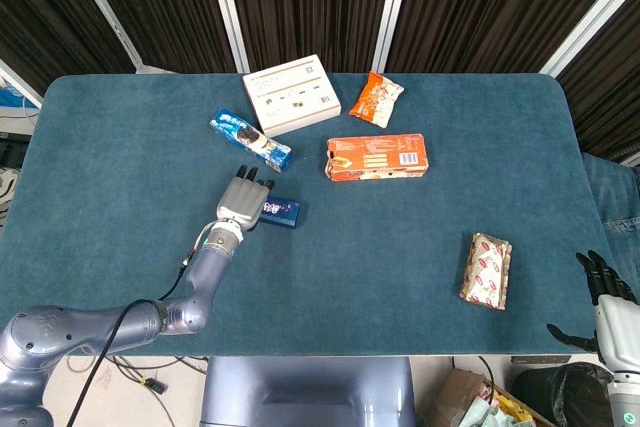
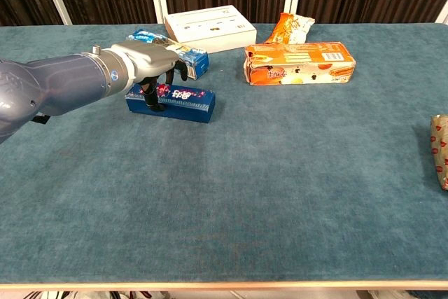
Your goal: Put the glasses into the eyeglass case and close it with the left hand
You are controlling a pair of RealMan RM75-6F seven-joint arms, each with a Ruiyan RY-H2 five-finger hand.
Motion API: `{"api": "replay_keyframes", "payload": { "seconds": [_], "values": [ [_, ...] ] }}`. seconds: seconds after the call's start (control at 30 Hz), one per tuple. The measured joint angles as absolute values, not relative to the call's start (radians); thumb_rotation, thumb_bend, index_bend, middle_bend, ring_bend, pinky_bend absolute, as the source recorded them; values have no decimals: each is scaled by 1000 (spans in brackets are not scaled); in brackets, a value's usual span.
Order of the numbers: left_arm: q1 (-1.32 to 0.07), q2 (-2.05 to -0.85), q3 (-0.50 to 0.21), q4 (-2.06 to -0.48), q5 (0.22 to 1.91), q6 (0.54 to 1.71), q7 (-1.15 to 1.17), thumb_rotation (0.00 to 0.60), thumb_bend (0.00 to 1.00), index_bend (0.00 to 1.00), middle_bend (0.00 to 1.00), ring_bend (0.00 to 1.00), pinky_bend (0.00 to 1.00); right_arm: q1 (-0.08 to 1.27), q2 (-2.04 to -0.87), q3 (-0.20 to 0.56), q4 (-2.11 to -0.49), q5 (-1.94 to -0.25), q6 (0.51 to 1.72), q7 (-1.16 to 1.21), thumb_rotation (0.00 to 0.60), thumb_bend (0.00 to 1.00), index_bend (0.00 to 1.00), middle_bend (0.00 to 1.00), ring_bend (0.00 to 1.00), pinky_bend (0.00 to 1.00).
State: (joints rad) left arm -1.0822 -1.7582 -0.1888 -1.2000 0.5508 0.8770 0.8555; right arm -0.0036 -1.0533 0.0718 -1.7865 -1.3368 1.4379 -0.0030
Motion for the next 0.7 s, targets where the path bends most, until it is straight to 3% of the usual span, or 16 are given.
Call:
{"api": "replay_keyframes", "payload": {
  "seconds": [0.23, 0.47, 0.7],
  "values": [
    [-1082, -1756, -184, -1200, 542, 883, 857, 600, 339, 200, 392, 63, 93, -3, -1053, 72, -1787, -1335, 1437, -4, 600, 158, 66, 25, 103, 161],
    [-1082, -1749, -176, -1206, 519, 882, 874, 600, 231, 80, 171, 33, 70, -3, -1052, 71, -1788, -1333, 1434, -6, 600, 159, 66, 25, 103, 161],
    [-1079, -1717, -173, -1274, 526, 912, 881, 600, 195, 76, 136, 31, 69, -1, -1051, 71, -1789, -1332, 1431, -6, 600, 160, 67, 25, 103, 161]
  ]
}}
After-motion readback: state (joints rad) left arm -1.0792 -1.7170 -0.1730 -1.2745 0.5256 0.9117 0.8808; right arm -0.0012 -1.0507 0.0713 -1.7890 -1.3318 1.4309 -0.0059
